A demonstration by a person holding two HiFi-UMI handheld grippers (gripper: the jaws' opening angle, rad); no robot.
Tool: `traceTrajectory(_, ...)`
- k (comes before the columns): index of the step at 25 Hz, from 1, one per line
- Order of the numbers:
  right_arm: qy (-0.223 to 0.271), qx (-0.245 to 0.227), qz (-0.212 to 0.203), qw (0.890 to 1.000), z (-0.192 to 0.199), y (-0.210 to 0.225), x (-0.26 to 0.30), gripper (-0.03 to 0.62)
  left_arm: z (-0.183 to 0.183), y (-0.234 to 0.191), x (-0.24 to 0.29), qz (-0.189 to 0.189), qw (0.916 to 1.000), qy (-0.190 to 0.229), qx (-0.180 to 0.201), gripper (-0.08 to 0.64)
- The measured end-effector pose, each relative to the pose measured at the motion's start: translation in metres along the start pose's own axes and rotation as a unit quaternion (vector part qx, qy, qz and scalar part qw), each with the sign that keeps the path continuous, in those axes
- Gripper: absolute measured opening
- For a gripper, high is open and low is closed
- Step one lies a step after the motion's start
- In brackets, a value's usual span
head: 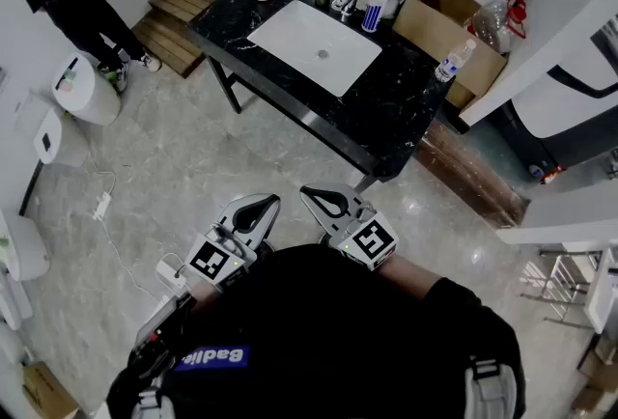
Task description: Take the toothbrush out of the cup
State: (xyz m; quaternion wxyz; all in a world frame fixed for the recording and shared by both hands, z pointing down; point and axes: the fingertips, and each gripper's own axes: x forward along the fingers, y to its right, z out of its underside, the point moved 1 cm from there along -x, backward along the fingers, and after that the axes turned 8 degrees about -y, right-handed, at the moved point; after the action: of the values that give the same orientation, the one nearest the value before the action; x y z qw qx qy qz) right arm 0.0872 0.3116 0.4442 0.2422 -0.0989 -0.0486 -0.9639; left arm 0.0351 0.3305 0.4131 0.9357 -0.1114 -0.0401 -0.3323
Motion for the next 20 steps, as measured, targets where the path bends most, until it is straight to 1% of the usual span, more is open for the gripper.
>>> traceTrajectory(2,-0.007,0.012,0.002,1.0,0.004,-0.004,-0.004,0.011,0.012,0.004,-0.002,-0.004,0.9998,-0.018,-0.011,0.011)
traceTrajectory(4,-0.01,0.017,0.004,1.0,0.005,-0.005,-0.006,0.011,0.016,0.005,-0.003,-0.005,0.9996,-0.023,-0.016,0.011)
traceTrajectory(7,-0.01,0.012,0.004,1.0,0.003,-0.004,-0.005,0.011,0.013,0.003,-0.002,-0.006,0.9997,-0.02,-0.015,0.011)
traceTrajectory(11,-0.022,0.014,0.001,1.0,0.006,-0.004,-0.003,0.011,0.013,0.001,0.001,-0.005,0.9996,-0.022,-0.015,0.011)
traceTrajectory(16,-0.01,0.014,-0.007,1.0,0.006,-0.001,-0.003,0.011,0.013,0.003,0.005,-0.008,0.9997,-0.022,-0.009,0.011)
traceTrajectory(20,-0.005,0.02,-0.012,1.0,0.003,0.008,-0.006,0.011,0.004,0.0,0.01,-0.015,0.9998,-0.015,-0.005,0.011)
